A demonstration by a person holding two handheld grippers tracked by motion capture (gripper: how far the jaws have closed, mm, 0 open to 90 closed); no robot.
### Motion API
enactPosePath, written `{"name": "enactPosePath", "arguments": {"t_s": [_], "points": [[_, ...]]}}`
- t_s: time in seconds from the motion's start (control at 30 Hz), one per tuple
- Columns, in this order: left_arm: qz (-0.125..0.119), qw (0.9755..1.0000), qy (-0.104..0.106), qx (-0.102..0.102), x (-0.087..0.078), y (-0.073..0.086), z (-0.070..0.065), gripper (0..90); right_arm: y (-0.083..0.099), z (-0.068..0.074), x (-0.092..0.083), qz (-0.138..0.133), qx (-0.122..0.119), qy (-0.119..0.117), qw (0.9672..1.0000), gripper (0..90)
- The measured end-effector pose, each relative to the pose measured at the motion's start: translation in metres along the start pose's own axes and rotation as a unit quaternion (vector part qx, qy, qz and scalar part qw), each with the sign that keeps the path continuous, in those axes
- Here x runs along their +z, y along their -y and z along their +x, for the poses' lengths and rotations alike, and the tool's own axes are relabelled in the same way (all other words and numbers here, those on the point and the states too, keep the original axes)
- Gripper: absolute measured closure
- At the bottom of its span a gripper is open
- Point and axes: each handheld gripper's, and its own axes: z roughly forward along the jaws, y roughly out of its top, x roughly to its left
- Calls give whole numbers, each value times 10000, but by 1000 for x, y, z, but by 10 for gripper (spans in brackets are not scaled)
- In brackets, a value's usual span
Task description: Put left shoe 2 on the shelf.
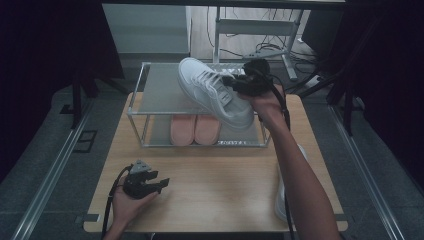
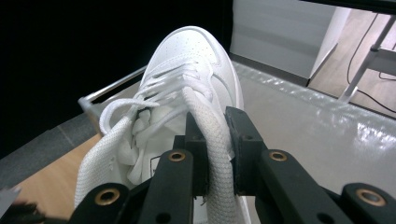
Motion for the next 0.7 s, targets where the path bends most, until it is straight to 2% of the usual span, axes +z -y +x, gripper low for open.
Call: {"name": "enactPosePath", "arguments": {"t_s": [0.23, 0.4, 0.57, 0.7], "points": [[-41, 10000, -8, 5, -2, 0, 3, 432, -15, -10, 28, 46, 205, 144, 9997, 804], [-35, 10000, -14, 3, -1, 0, 3, 432, -24, -16, 47, 113, 401, 382, 9984, 804], [-23, 10000, -10, -8, -2, 0, 4, 432, -35, -20, 64, 145, 539, 618, 9965, 804], [-50, 10000, -8, -37, -2, 0, 4, 432, -37, -24, 78, 133, 828, 771, 9935, 804]]}}
